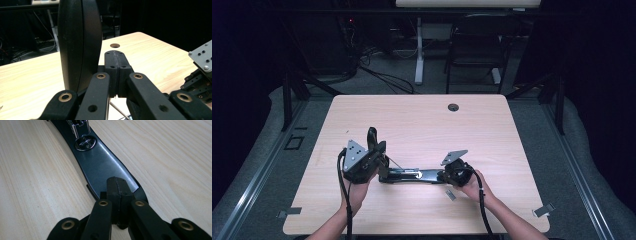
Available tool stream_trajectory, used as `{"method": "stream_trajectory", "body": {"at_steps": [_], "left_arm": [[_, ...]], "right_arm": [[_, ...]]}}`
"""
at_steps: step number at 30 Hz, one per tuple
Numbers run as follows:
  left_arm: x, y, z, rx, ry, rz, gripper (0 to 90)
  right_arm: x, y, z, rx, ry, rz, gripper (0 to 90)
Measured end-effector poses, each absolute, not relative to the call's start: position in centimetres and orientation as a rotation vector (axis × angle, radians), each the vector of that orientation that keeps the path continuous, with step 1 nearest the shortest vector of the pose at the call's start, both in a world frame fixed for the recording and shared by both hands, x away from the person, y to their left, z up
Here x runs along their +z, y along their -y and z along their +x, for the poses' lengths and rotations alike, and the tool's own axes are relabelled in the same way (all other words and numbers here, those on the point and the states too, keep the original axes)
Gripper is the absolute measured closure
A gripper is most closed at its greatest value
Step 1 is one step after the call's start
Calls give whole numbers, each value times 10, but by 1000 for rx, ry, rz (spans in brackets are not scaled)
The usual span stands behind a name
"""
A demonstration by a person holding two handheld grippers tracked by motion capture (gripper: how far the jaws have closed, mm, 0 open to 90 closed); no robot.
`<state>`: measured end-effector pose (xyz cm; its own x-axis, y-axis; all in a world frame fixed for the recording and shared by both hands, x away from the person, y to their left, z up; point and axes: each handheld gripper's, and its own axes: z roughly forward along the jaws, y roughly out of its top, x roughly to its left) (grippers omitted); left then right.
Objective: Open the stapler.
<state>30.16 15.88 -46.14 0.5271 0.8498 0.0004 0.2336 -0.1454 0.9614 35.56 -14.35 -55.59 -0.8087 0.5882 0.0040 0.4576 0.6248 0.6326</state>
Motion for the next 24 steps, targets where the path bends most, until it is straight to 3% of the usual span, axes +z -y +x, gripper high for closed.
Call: {"method": "stream_trajectory", "body": {"at_steps": [24], "left_arm": [[-462,-162,302,728,-918,1681,900]], "right_arm": [[-556,143,355,949,-2640,865,900]]}}
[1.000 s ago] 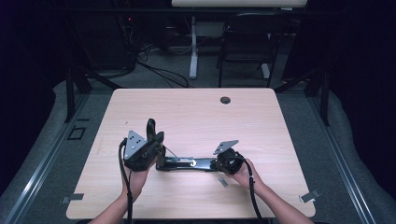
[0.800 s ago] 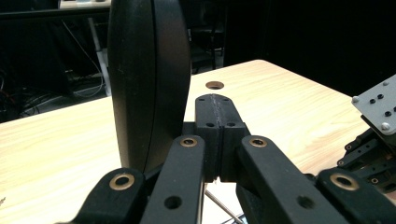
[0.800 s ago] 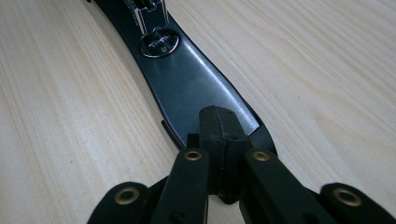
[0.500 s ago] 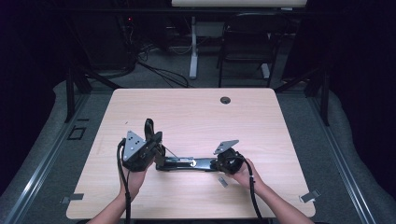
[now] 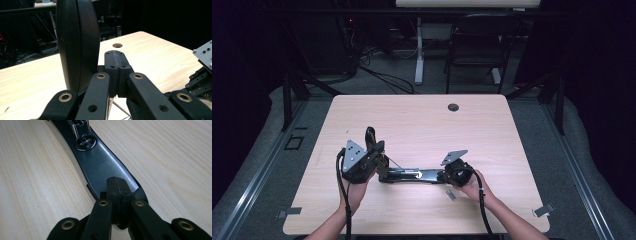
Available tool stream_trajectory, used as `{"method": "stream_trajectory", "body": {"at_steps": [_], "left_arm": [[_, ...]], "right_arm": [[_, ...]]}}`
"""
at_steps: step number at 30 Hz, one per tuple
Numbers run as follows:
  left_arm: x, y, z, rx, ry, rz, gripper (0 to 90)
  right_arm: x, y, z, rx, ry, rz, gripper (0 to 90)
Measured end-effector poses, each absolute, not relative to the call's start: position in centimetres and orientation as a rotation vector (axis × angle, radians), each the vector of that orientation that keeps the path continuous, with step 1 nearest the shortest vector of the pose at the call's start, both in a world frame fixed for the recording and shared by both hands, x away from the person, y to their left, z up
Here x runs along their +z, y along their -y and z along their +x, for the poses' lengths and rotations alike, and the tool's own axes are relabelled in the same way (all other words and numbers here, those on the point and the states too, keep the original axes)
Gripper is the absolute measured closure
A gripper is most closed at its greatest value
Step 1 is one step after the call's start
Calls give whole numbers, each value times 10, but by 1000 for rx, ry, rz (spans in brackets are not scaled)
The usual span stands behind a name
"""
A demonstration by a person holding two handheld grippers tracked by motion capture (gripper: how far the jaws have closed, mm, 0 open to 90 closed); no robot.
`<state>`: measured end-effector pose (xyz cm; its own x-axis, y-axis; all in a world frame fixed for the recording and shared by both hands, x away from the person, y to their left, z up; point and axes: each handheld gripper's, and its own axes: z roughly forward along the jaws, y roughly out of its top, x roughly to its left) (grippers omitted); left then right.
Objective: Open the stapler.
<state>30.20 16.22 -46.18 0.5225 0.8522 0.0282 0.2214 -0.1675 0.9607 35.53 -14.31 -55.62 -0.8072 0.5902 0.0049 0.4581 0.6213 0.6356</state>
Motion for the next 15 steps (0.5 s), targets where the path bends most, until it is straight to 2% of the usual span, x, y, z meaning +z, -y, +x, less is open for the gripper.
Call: {"method": "stream_trajectory", "body": {"at_steps": [4,10,15], "left_arm": [[-462,-179,303,759,-986,1637,898],[-472,-212,322,689,-1154,1584,900],[-473,-214,325,685,-1187,1583,900]], "right_arm": [[-556,143,355,950,-2640,865,900],[-556,143,356,938,-2642,859,900],[-556,143,356,943,-2645,861,900]]}}
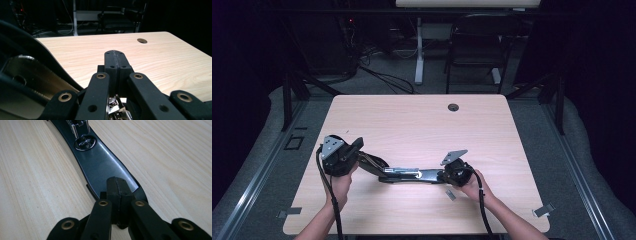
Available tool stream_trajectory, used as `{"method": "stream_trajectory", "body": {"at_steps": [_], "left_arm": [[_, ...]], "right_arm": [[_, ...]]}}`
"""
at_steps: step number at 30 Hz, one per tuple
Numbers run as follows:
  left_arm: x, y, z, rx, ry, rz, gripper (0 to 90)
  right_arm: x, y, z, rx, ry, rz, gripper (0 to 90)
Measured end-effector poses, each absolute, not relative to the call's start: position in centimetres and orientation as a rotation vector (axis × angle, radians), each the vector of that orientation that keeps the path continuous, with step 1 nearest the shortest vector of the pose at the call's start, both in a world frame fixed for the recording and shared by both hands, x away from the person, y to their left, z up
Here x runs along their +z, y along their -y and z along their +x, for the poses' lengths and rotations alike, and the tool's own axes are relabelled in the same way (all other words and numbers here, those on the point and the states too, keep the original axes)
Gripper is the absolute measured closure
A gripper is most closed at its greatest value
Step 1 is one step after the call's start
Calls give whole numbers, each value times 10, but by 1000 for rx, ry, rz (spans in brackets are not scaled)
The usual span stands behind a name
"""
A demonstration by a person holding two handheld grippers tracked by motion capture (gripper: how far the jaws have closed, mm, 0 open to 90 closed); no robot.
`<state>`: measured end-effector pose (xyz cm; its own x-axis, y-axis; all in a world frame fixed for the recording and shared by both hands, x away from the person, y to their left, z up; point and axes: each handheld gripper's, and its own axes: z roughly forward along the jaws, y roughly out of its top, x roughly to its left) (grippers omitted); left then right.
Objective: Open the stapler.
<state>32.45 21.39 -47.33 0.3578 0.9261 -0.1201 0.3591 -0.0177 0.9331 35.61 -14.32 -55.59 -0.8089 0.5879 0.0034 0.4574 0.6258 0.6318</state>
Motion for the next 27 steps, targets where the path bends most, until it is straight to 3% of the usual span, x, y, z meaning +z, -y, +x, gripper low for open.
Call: {"method": "stream_trajectory", "body": {"at_steps": [7,14,15,21,27], "left_arm": [[-470,-210,323,686,-1152,1606,873],[-461,-197,314,588,-1017,1662,696],[-460,-194,314,568,-1005,1682,571],[-455,-176,307,541,-917,1793,402],[-457,-172,302,490,-897,1865,291]], "right_arm": [[-556,143,356,944,-2634,870,877],[-556,144,357,933,-2630,883,846],[-554,141,356,894,-2623,867,831],[-550,138,356,854,-2672,859,677],[-541,138,358,827,-2665,860,540]]}}
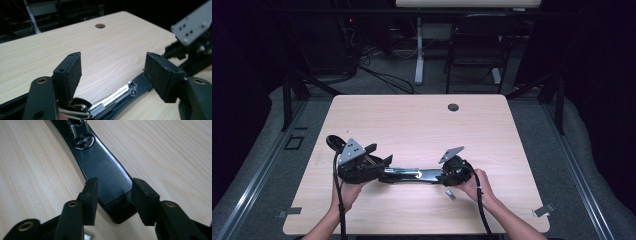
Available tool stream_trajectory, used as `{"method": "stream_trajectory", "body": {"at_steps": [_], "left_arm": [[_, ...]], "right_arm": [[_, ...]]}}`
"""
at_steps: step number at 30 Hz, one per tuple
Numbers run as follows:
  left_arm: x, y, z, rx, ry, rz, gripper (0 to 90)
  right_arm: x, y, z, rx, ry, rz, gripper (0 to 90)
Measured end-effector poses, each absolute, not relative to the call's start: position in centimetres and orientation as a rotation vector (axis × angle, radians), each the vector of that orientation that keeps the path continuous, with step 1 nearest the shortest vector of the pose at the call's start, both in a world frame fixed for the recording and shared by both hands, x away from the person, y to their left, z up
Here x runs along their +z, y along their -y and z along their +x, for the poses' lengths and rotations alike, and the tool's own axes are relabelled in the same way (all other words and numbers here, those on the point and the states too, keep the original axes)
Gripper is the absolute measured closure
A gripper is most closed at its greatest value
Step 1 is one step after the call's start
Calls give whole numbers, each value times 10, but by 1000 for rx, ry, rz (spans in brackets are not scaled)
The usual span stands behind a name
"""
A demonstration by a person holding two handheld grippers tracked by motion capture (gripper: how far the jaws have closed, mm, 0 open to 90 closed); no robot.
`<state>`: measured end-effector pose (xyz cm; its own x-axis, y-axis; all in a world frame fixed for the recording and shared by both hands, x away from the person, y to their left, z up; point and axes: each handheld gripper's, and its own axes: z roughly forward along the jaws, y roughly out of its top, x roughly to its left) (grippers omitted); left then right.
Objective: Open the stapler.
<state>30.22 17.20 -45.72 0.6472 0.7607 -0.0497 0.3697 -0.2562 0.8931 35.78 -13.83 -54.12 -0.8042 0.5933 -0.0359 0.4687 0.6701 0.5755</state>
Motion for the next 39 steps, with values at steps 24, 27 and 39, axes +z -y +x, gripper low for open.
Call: {"method": "stream_trajectory", "body": {"at_steps": [24,27,39], "left_arm": [[-462,-165,287,492,-871,1955,97],[-464,-162,286,485,-865,1975,61],[-475,-157,291,496,-862,2061,3]], "right_arm": [[-513,153,352,825,-2633,936,269],[-508,156,347,833,-2651,952,237],[-509,166,334,783,-2722,1069,163]]}}
